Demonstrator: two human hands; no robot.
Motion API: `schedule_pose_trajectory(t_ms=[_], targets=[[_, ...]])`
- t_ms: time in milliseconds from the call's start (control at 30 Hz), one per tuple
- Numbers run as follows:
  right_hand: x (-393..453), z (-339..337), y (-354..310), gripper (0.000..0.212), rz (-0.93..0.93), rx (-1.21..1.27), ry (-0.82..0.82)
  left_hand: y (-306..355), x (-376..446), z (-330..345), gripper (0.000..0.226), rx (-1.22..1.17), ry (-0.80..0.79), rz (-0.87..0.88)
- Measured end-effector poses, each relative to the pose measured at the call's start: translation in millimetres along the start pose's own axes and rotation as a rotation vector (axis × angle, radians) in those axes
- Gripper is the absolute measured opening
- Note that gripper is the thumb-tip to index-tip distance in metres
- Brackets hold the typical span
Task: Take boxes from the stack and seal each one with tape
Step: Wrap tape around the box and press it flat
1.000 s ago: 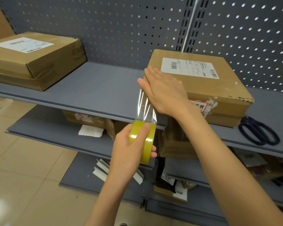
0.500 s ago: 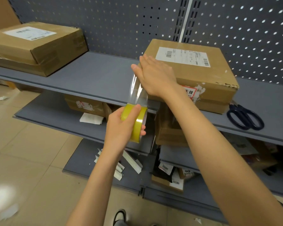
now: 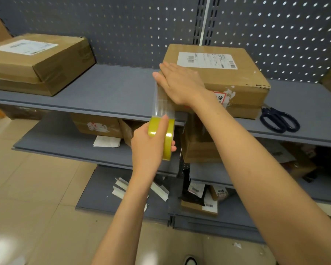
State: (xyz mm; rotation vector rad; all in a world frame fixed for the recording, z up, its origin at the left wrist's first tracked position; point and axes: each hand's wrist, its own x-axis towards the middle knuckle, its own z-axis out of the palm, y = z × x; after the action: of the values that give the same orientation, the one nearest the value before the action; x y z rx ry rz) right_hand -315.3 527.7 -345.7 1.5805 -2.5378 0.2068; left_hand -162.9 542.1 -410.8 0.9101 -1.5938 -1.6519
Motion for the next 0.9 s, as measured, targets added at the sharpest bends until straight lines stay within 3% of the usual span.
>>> schedule_pose_trajectory(t_ms=[500,733,900], targets=[[-3,2,1,0.058,0.012,0.013,0.074,-13,13,3,0.028,0.029,-0.021,-0.046],[-5,-3,2,0.059,0.014,0.193,0.117,-12,15,3,0.028,0.020,-0.016,-0.053],[-27,-16,8,0.046,0.050,0.147,0.288,-13,16,2,0.028,0.020,-0.020,-0.062]])
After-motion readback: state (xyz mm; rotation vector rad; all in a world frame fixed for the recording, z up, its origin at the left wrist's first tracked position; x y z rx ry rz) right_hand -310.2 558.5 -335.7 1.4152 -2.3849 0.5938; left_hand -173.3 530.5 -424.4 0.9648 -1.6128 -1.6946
